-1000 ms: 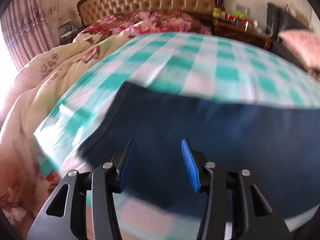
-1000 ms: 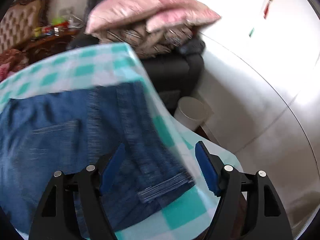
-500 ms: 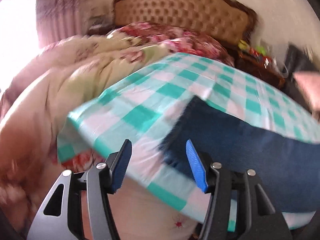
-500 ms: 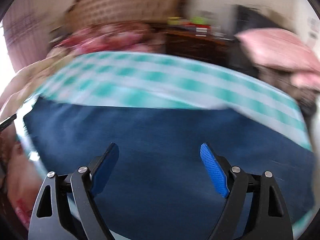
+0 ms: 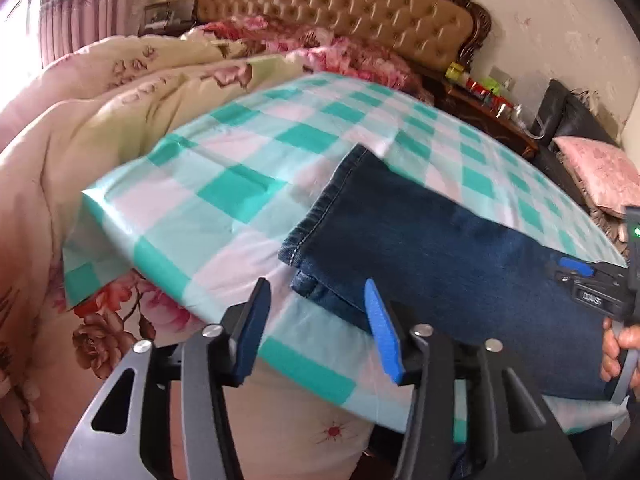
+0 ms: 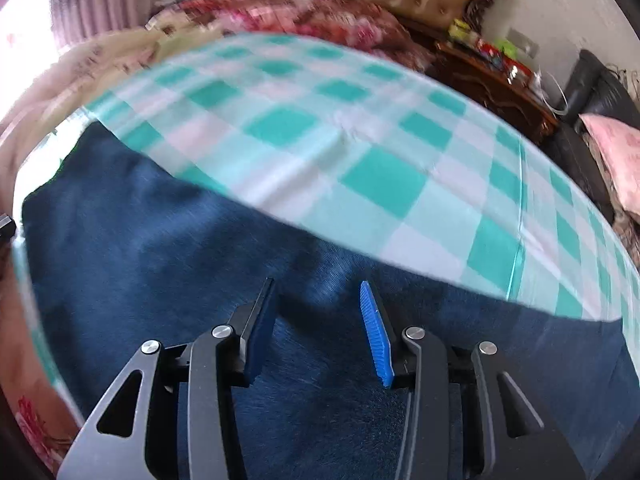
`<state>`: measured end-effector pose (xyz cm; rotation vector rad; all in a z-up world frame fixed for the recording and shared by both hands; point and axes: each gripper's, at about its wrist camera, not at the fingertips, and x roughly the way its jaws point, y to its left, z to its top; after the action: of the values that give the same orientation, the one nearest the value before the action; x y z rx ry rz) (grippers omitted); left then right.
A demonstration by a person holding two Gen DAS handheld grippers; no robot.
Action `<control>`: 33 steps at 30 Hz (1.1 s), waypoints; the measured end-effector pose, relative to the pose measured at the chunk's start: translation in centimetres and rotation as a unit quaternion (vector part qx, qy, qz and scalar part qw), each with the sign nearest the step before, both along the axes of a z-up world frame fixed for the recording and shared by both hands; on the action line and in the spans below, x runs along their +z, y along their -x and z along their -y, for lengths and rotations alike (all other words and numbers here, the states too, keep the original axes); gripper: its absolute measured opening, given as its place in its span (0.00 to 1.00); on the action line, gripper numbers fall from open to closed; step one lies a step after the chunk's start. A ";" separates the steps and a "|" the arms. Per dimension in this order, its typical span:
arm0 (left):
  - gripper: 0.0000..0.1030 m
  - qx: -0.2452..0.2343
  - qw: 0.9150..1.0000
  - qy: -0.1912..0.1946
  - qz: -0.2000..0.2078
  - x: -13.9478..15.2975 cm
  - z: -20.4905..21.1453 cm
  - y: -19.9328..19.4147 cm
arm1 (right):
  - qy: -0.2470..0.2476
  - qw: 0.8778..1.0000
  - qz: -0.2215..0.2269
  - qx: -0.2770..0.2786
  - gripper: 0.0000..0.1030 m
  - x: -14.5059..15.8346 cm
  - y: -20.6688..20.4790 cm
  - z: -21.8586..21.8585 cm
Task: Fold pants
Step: 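Pinch the jeans leg hem with the left tool and lift it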
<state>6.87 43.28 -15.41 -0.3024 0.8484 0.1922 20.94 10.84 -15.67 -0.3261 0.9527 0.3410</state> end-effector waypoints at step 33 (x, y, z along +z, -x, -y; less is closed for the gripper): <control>0.18 -0.013 1.000 -0.016 -0.018 3.5 1.4 -1.7 | -0.043 0.997 -0.001 -0.062 0.59 3.5 0.5 6.1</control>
<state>8.60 41.90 -11.91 -0.2593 0.8831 0.1878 20.41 4.74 -12.18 -0.1864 0.9531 0.2677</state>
